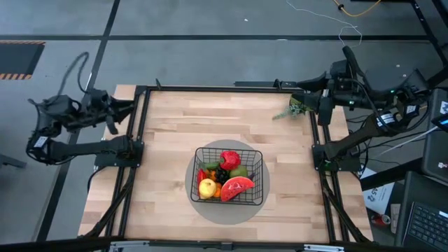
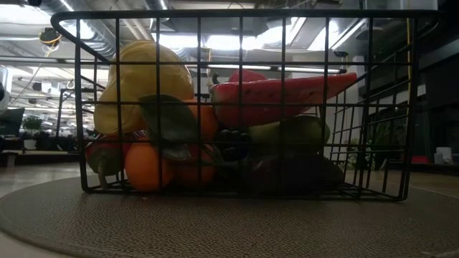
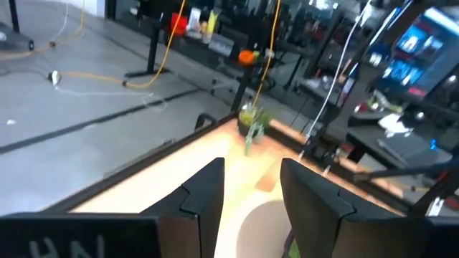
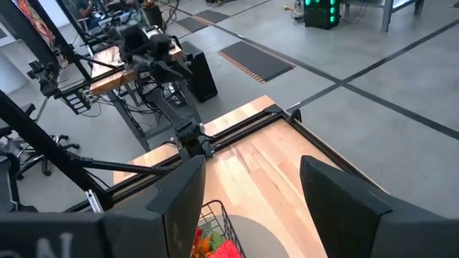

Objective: Build produce basket
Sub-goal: Return to Home Position

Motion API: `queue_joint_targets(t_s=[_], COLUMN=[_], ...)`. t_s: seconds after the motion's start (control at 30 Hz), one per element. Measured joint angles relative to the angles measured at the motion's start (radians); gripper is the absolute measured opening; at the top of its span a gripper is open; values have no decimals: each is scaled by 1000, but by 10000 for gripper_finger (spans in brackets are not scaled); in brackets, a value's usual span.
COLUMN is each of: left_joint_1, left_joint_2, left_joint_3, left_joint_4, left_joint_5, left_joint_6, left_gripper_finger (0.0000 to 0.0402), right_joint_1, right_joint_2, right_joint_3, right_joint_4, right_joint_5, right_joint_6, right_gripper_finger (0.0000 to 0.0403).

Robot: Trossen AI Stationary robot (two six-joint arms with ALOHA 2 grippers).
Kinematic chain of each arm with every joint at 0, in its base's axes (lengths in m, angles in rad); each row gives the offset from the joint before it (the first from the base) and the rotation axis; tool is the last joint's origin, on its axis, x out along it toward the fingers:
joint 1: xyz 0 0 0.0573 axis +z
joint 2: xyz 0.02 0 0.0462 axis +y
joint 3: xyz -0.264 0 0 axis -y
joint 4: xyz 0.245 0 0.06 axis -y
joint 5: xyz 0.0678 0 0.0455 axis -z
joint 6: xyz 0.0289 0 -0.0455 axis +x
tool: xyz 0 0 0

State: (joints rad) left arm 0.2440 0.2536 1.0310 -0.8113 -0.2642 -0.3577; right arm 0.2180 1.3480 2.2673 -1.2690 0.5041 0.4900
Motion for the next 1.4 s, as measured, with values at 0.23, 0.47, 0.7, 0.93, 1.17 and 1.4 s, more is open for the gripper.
queue_joint_targets(t_s=[0.23,0.47,0.7,0.93,1.17,1.4], left_joint_1=[0,0,0,0,-1,0], left_joint_2=[-33,-57,-58,-84,-128,-130], left_joint_3=[-194,-469,-694,-747,-747,-756], left_joint_4=[137,469,762,799,739,718], left_joint_5=[-6,10,148,186,233,233], left_joint_6=[-30,-17,6,-24,-5,0], left_gripper_finger=[133,133,133,133,133,133], right_joint_1=[0,0,0,0,0,0], right_joint_2=[0,4,4,2,-24,-38], right_joint_3=[0,0,0,0,0,0], right_joint_4=[0,3,1,-39,-96,-99], right_joint_5=[0,0,-1,-9,-9,0], right_joint_6=[-2,-2,-4,11,58,56], right_gripper_finger=[228,228,228,228,228,228])
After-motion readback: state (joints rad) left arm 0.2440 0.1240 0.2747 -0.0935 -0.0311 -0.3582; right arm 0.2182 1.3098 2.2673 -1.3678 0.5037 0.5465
